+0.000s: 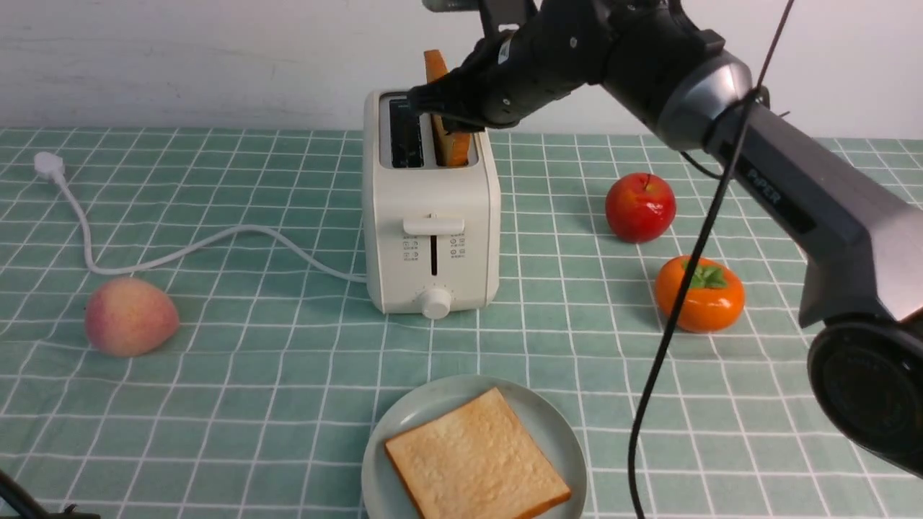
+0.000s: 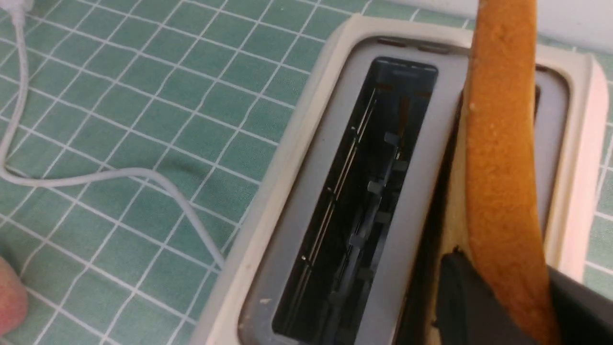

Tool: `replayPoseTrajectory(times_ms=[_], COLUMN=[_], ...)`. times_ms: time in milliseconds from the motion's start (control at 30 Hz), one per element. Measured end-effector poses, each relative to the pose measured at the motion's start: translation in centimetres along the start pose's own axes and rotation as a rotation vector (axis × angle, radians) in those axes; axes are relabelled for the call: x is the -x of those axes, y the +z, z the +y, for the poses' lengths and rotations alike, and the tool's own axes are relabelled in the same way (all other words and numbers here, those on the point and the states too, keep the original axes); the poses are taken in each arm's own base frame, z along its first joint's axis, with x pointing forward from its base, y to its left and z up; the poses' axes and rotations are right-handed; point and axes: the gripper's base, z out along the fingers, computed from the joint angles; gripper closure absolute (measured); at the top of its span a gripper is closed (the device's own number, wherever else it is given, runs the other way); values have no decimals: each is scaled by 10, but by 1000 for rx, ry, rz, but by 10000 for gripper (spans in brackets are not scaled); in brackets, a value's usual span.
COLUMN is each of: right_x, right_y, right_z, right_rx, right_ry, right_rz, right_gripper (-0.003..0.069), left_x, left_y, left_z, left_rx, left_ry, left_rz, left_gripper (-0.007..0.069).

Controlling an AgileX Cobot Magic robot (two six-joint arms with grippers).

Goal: Take toasted bread from bread machine on blue coffee table place on plate.
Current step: 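Grasp the toast slice in the toaster and pull it up out of the slot with the right gripper, then place the held slice of bread on top of the slice on the plate with the right gripper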

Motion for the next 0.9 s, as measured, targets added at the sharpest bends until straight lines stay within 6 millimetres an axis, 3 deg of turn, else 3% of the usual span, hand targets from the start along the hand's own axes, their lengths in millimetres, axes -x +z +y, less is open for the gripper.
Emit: replayPoseTrajectory(times_ms=[33, 167, 267, 333, 433, 533, 633, 700, 800, 900], right_x=[0, 40, 60, 63, 63, 54, 39, 22, -8, -50], right_y=[0, -86, -166, -222, -282, -323, -339, -332, -306, -248], right_z=[0, 11, 19, 23, 26, 27, 28, 27, 24, 21], right_rx=[0, 3, 6, 3, -3, -10, 7, 18, 35, 86], right_ry=[0, -39, -56, -78, -114, -125, -119, -117, -105, -66], right_rz=[2, -85, -135, -141, -191, -210, -168, -90, 72, 316], right_gripper=[560, 552, 552, 552, 552, 552, 552, 552, 552, 552], left_x=[0, -1, -1, -1, -1, -1, -1, -1, -1, -1], left_y=[0, 0, 0, 0, 0, 0, 0, 0, 0, 0], left_z=[0, 1, 1, 2, 2, 2, 2, 2, 2, 2], left_rx=[0, 8, 16, 19, 19, 25, 25, 25, 25, 25], left_ry=[0, 6, 12, 14, 14, 19, 19, 19, 19, 19], left_rz=[1, 7, 6, 6, 8, 8, 8, 8, 8, 8], left_gripper=[638, 638, 638, 638, 638, 638, 638, 638, 638, 638])
